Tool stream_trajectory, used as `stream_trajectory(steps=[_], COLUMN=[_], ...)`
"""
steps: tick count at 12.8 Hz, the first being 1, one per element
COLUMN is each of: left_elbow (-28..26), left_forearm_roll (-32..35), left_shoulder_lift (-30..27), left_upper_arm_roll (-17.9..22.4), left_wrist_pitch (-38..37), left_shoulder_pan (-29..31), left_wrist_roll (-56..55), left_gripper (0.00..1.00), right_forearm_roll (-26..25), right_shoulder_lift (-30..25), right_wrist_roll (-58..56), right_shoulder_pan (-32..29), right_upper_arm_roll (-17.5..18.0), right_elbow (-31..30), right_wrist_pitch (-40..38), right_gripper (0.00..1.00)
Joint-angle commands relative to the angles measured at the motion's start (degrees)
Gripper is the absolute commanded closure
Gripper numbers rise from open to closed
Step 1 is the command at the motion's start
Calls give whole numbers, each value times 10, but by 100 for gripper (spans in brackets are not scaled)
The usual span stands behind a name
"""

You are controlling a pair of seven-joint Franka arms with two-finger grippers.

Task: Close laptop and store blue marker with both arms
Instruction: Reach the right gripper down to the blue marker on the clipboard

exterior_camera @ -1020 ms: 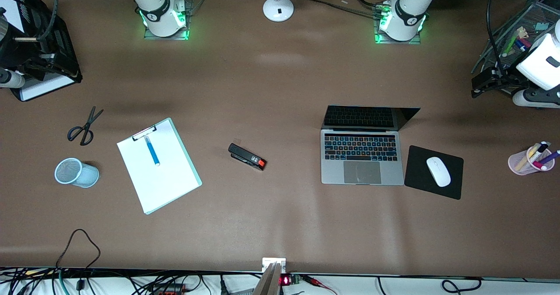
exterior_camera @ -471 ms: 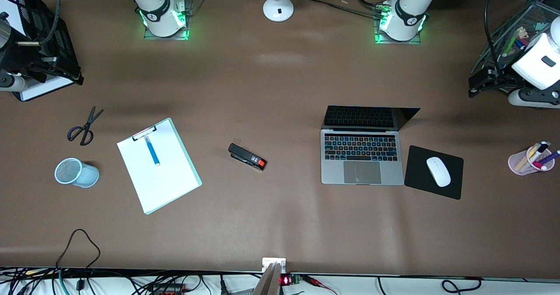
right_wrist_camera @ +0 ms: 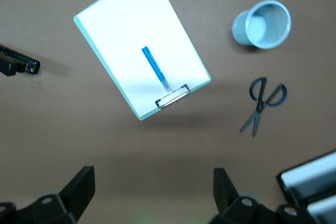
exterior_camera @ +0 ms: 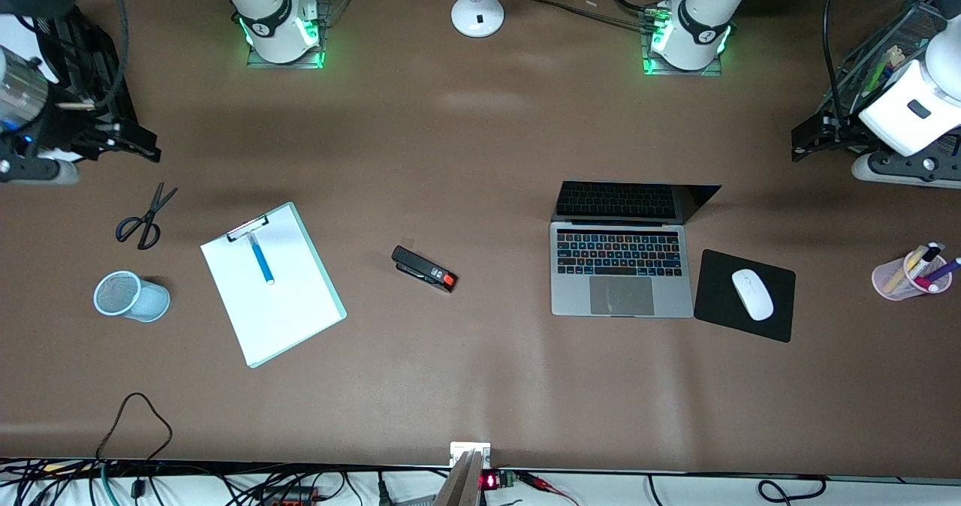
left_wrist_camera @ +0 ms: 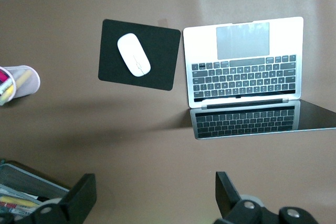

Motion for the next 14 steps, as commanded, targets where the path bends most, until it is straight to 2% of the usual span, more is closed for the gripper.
stream_trajectory(steps=[1, 2, 3, 4, 5, 6, 8, 11, 14], left_elbow=[23, 23, 25, 30, 34, 37, 38, 38, 38], left_forearm_roll=[-10, -9, -7, -7, -7, -7, -10, -12, -15], left_shoulder_lift=[33, 39, 39, 40, 40, 43, 44, 43, 43], left_upper_arm_roll=[-1, -2, -1, -1, -1, -1, -1, -3, -30], left_wrist_pitch=[-16, -16, -17, -33, -57, -68, -69, -97, -111], left_shoulder_pan=[2, 5, 4, 4, 4, 3, 1, -2, -5], left_wrist_roll=[10, 12, 11, 11, 10, 10, 8, 7, -2], left_gripper=[0, 0, 21, 48, 66, 80, 100, 100, 100], right_forearm_roll=[6, 6, 6, 6, 6, 6, 5, 5, 4], right_shoulder_lift=[43, 60, 77, 92, 110, 128, 153, 196, 251], right_wrist_roll=[-53, -67, -93, -128, -170, -204, -266, -296, -319], right_shoulder_pan=[2, 7, 11, 12, 14, 15, 19, 25, 33], right_upper_arm_roll=[2, 3, 3, 3, 3, 3, 3, 3, 3], right_elbow=[4, 4, 3, 2, 2, 1, -10, -29, -29], right_wrist_pitch=[42, 57, 69, 79, 93, 111, 152, 227, 283], right_gripper=[0, 0, 0, 0, 0, 0, 0, 0, 1])
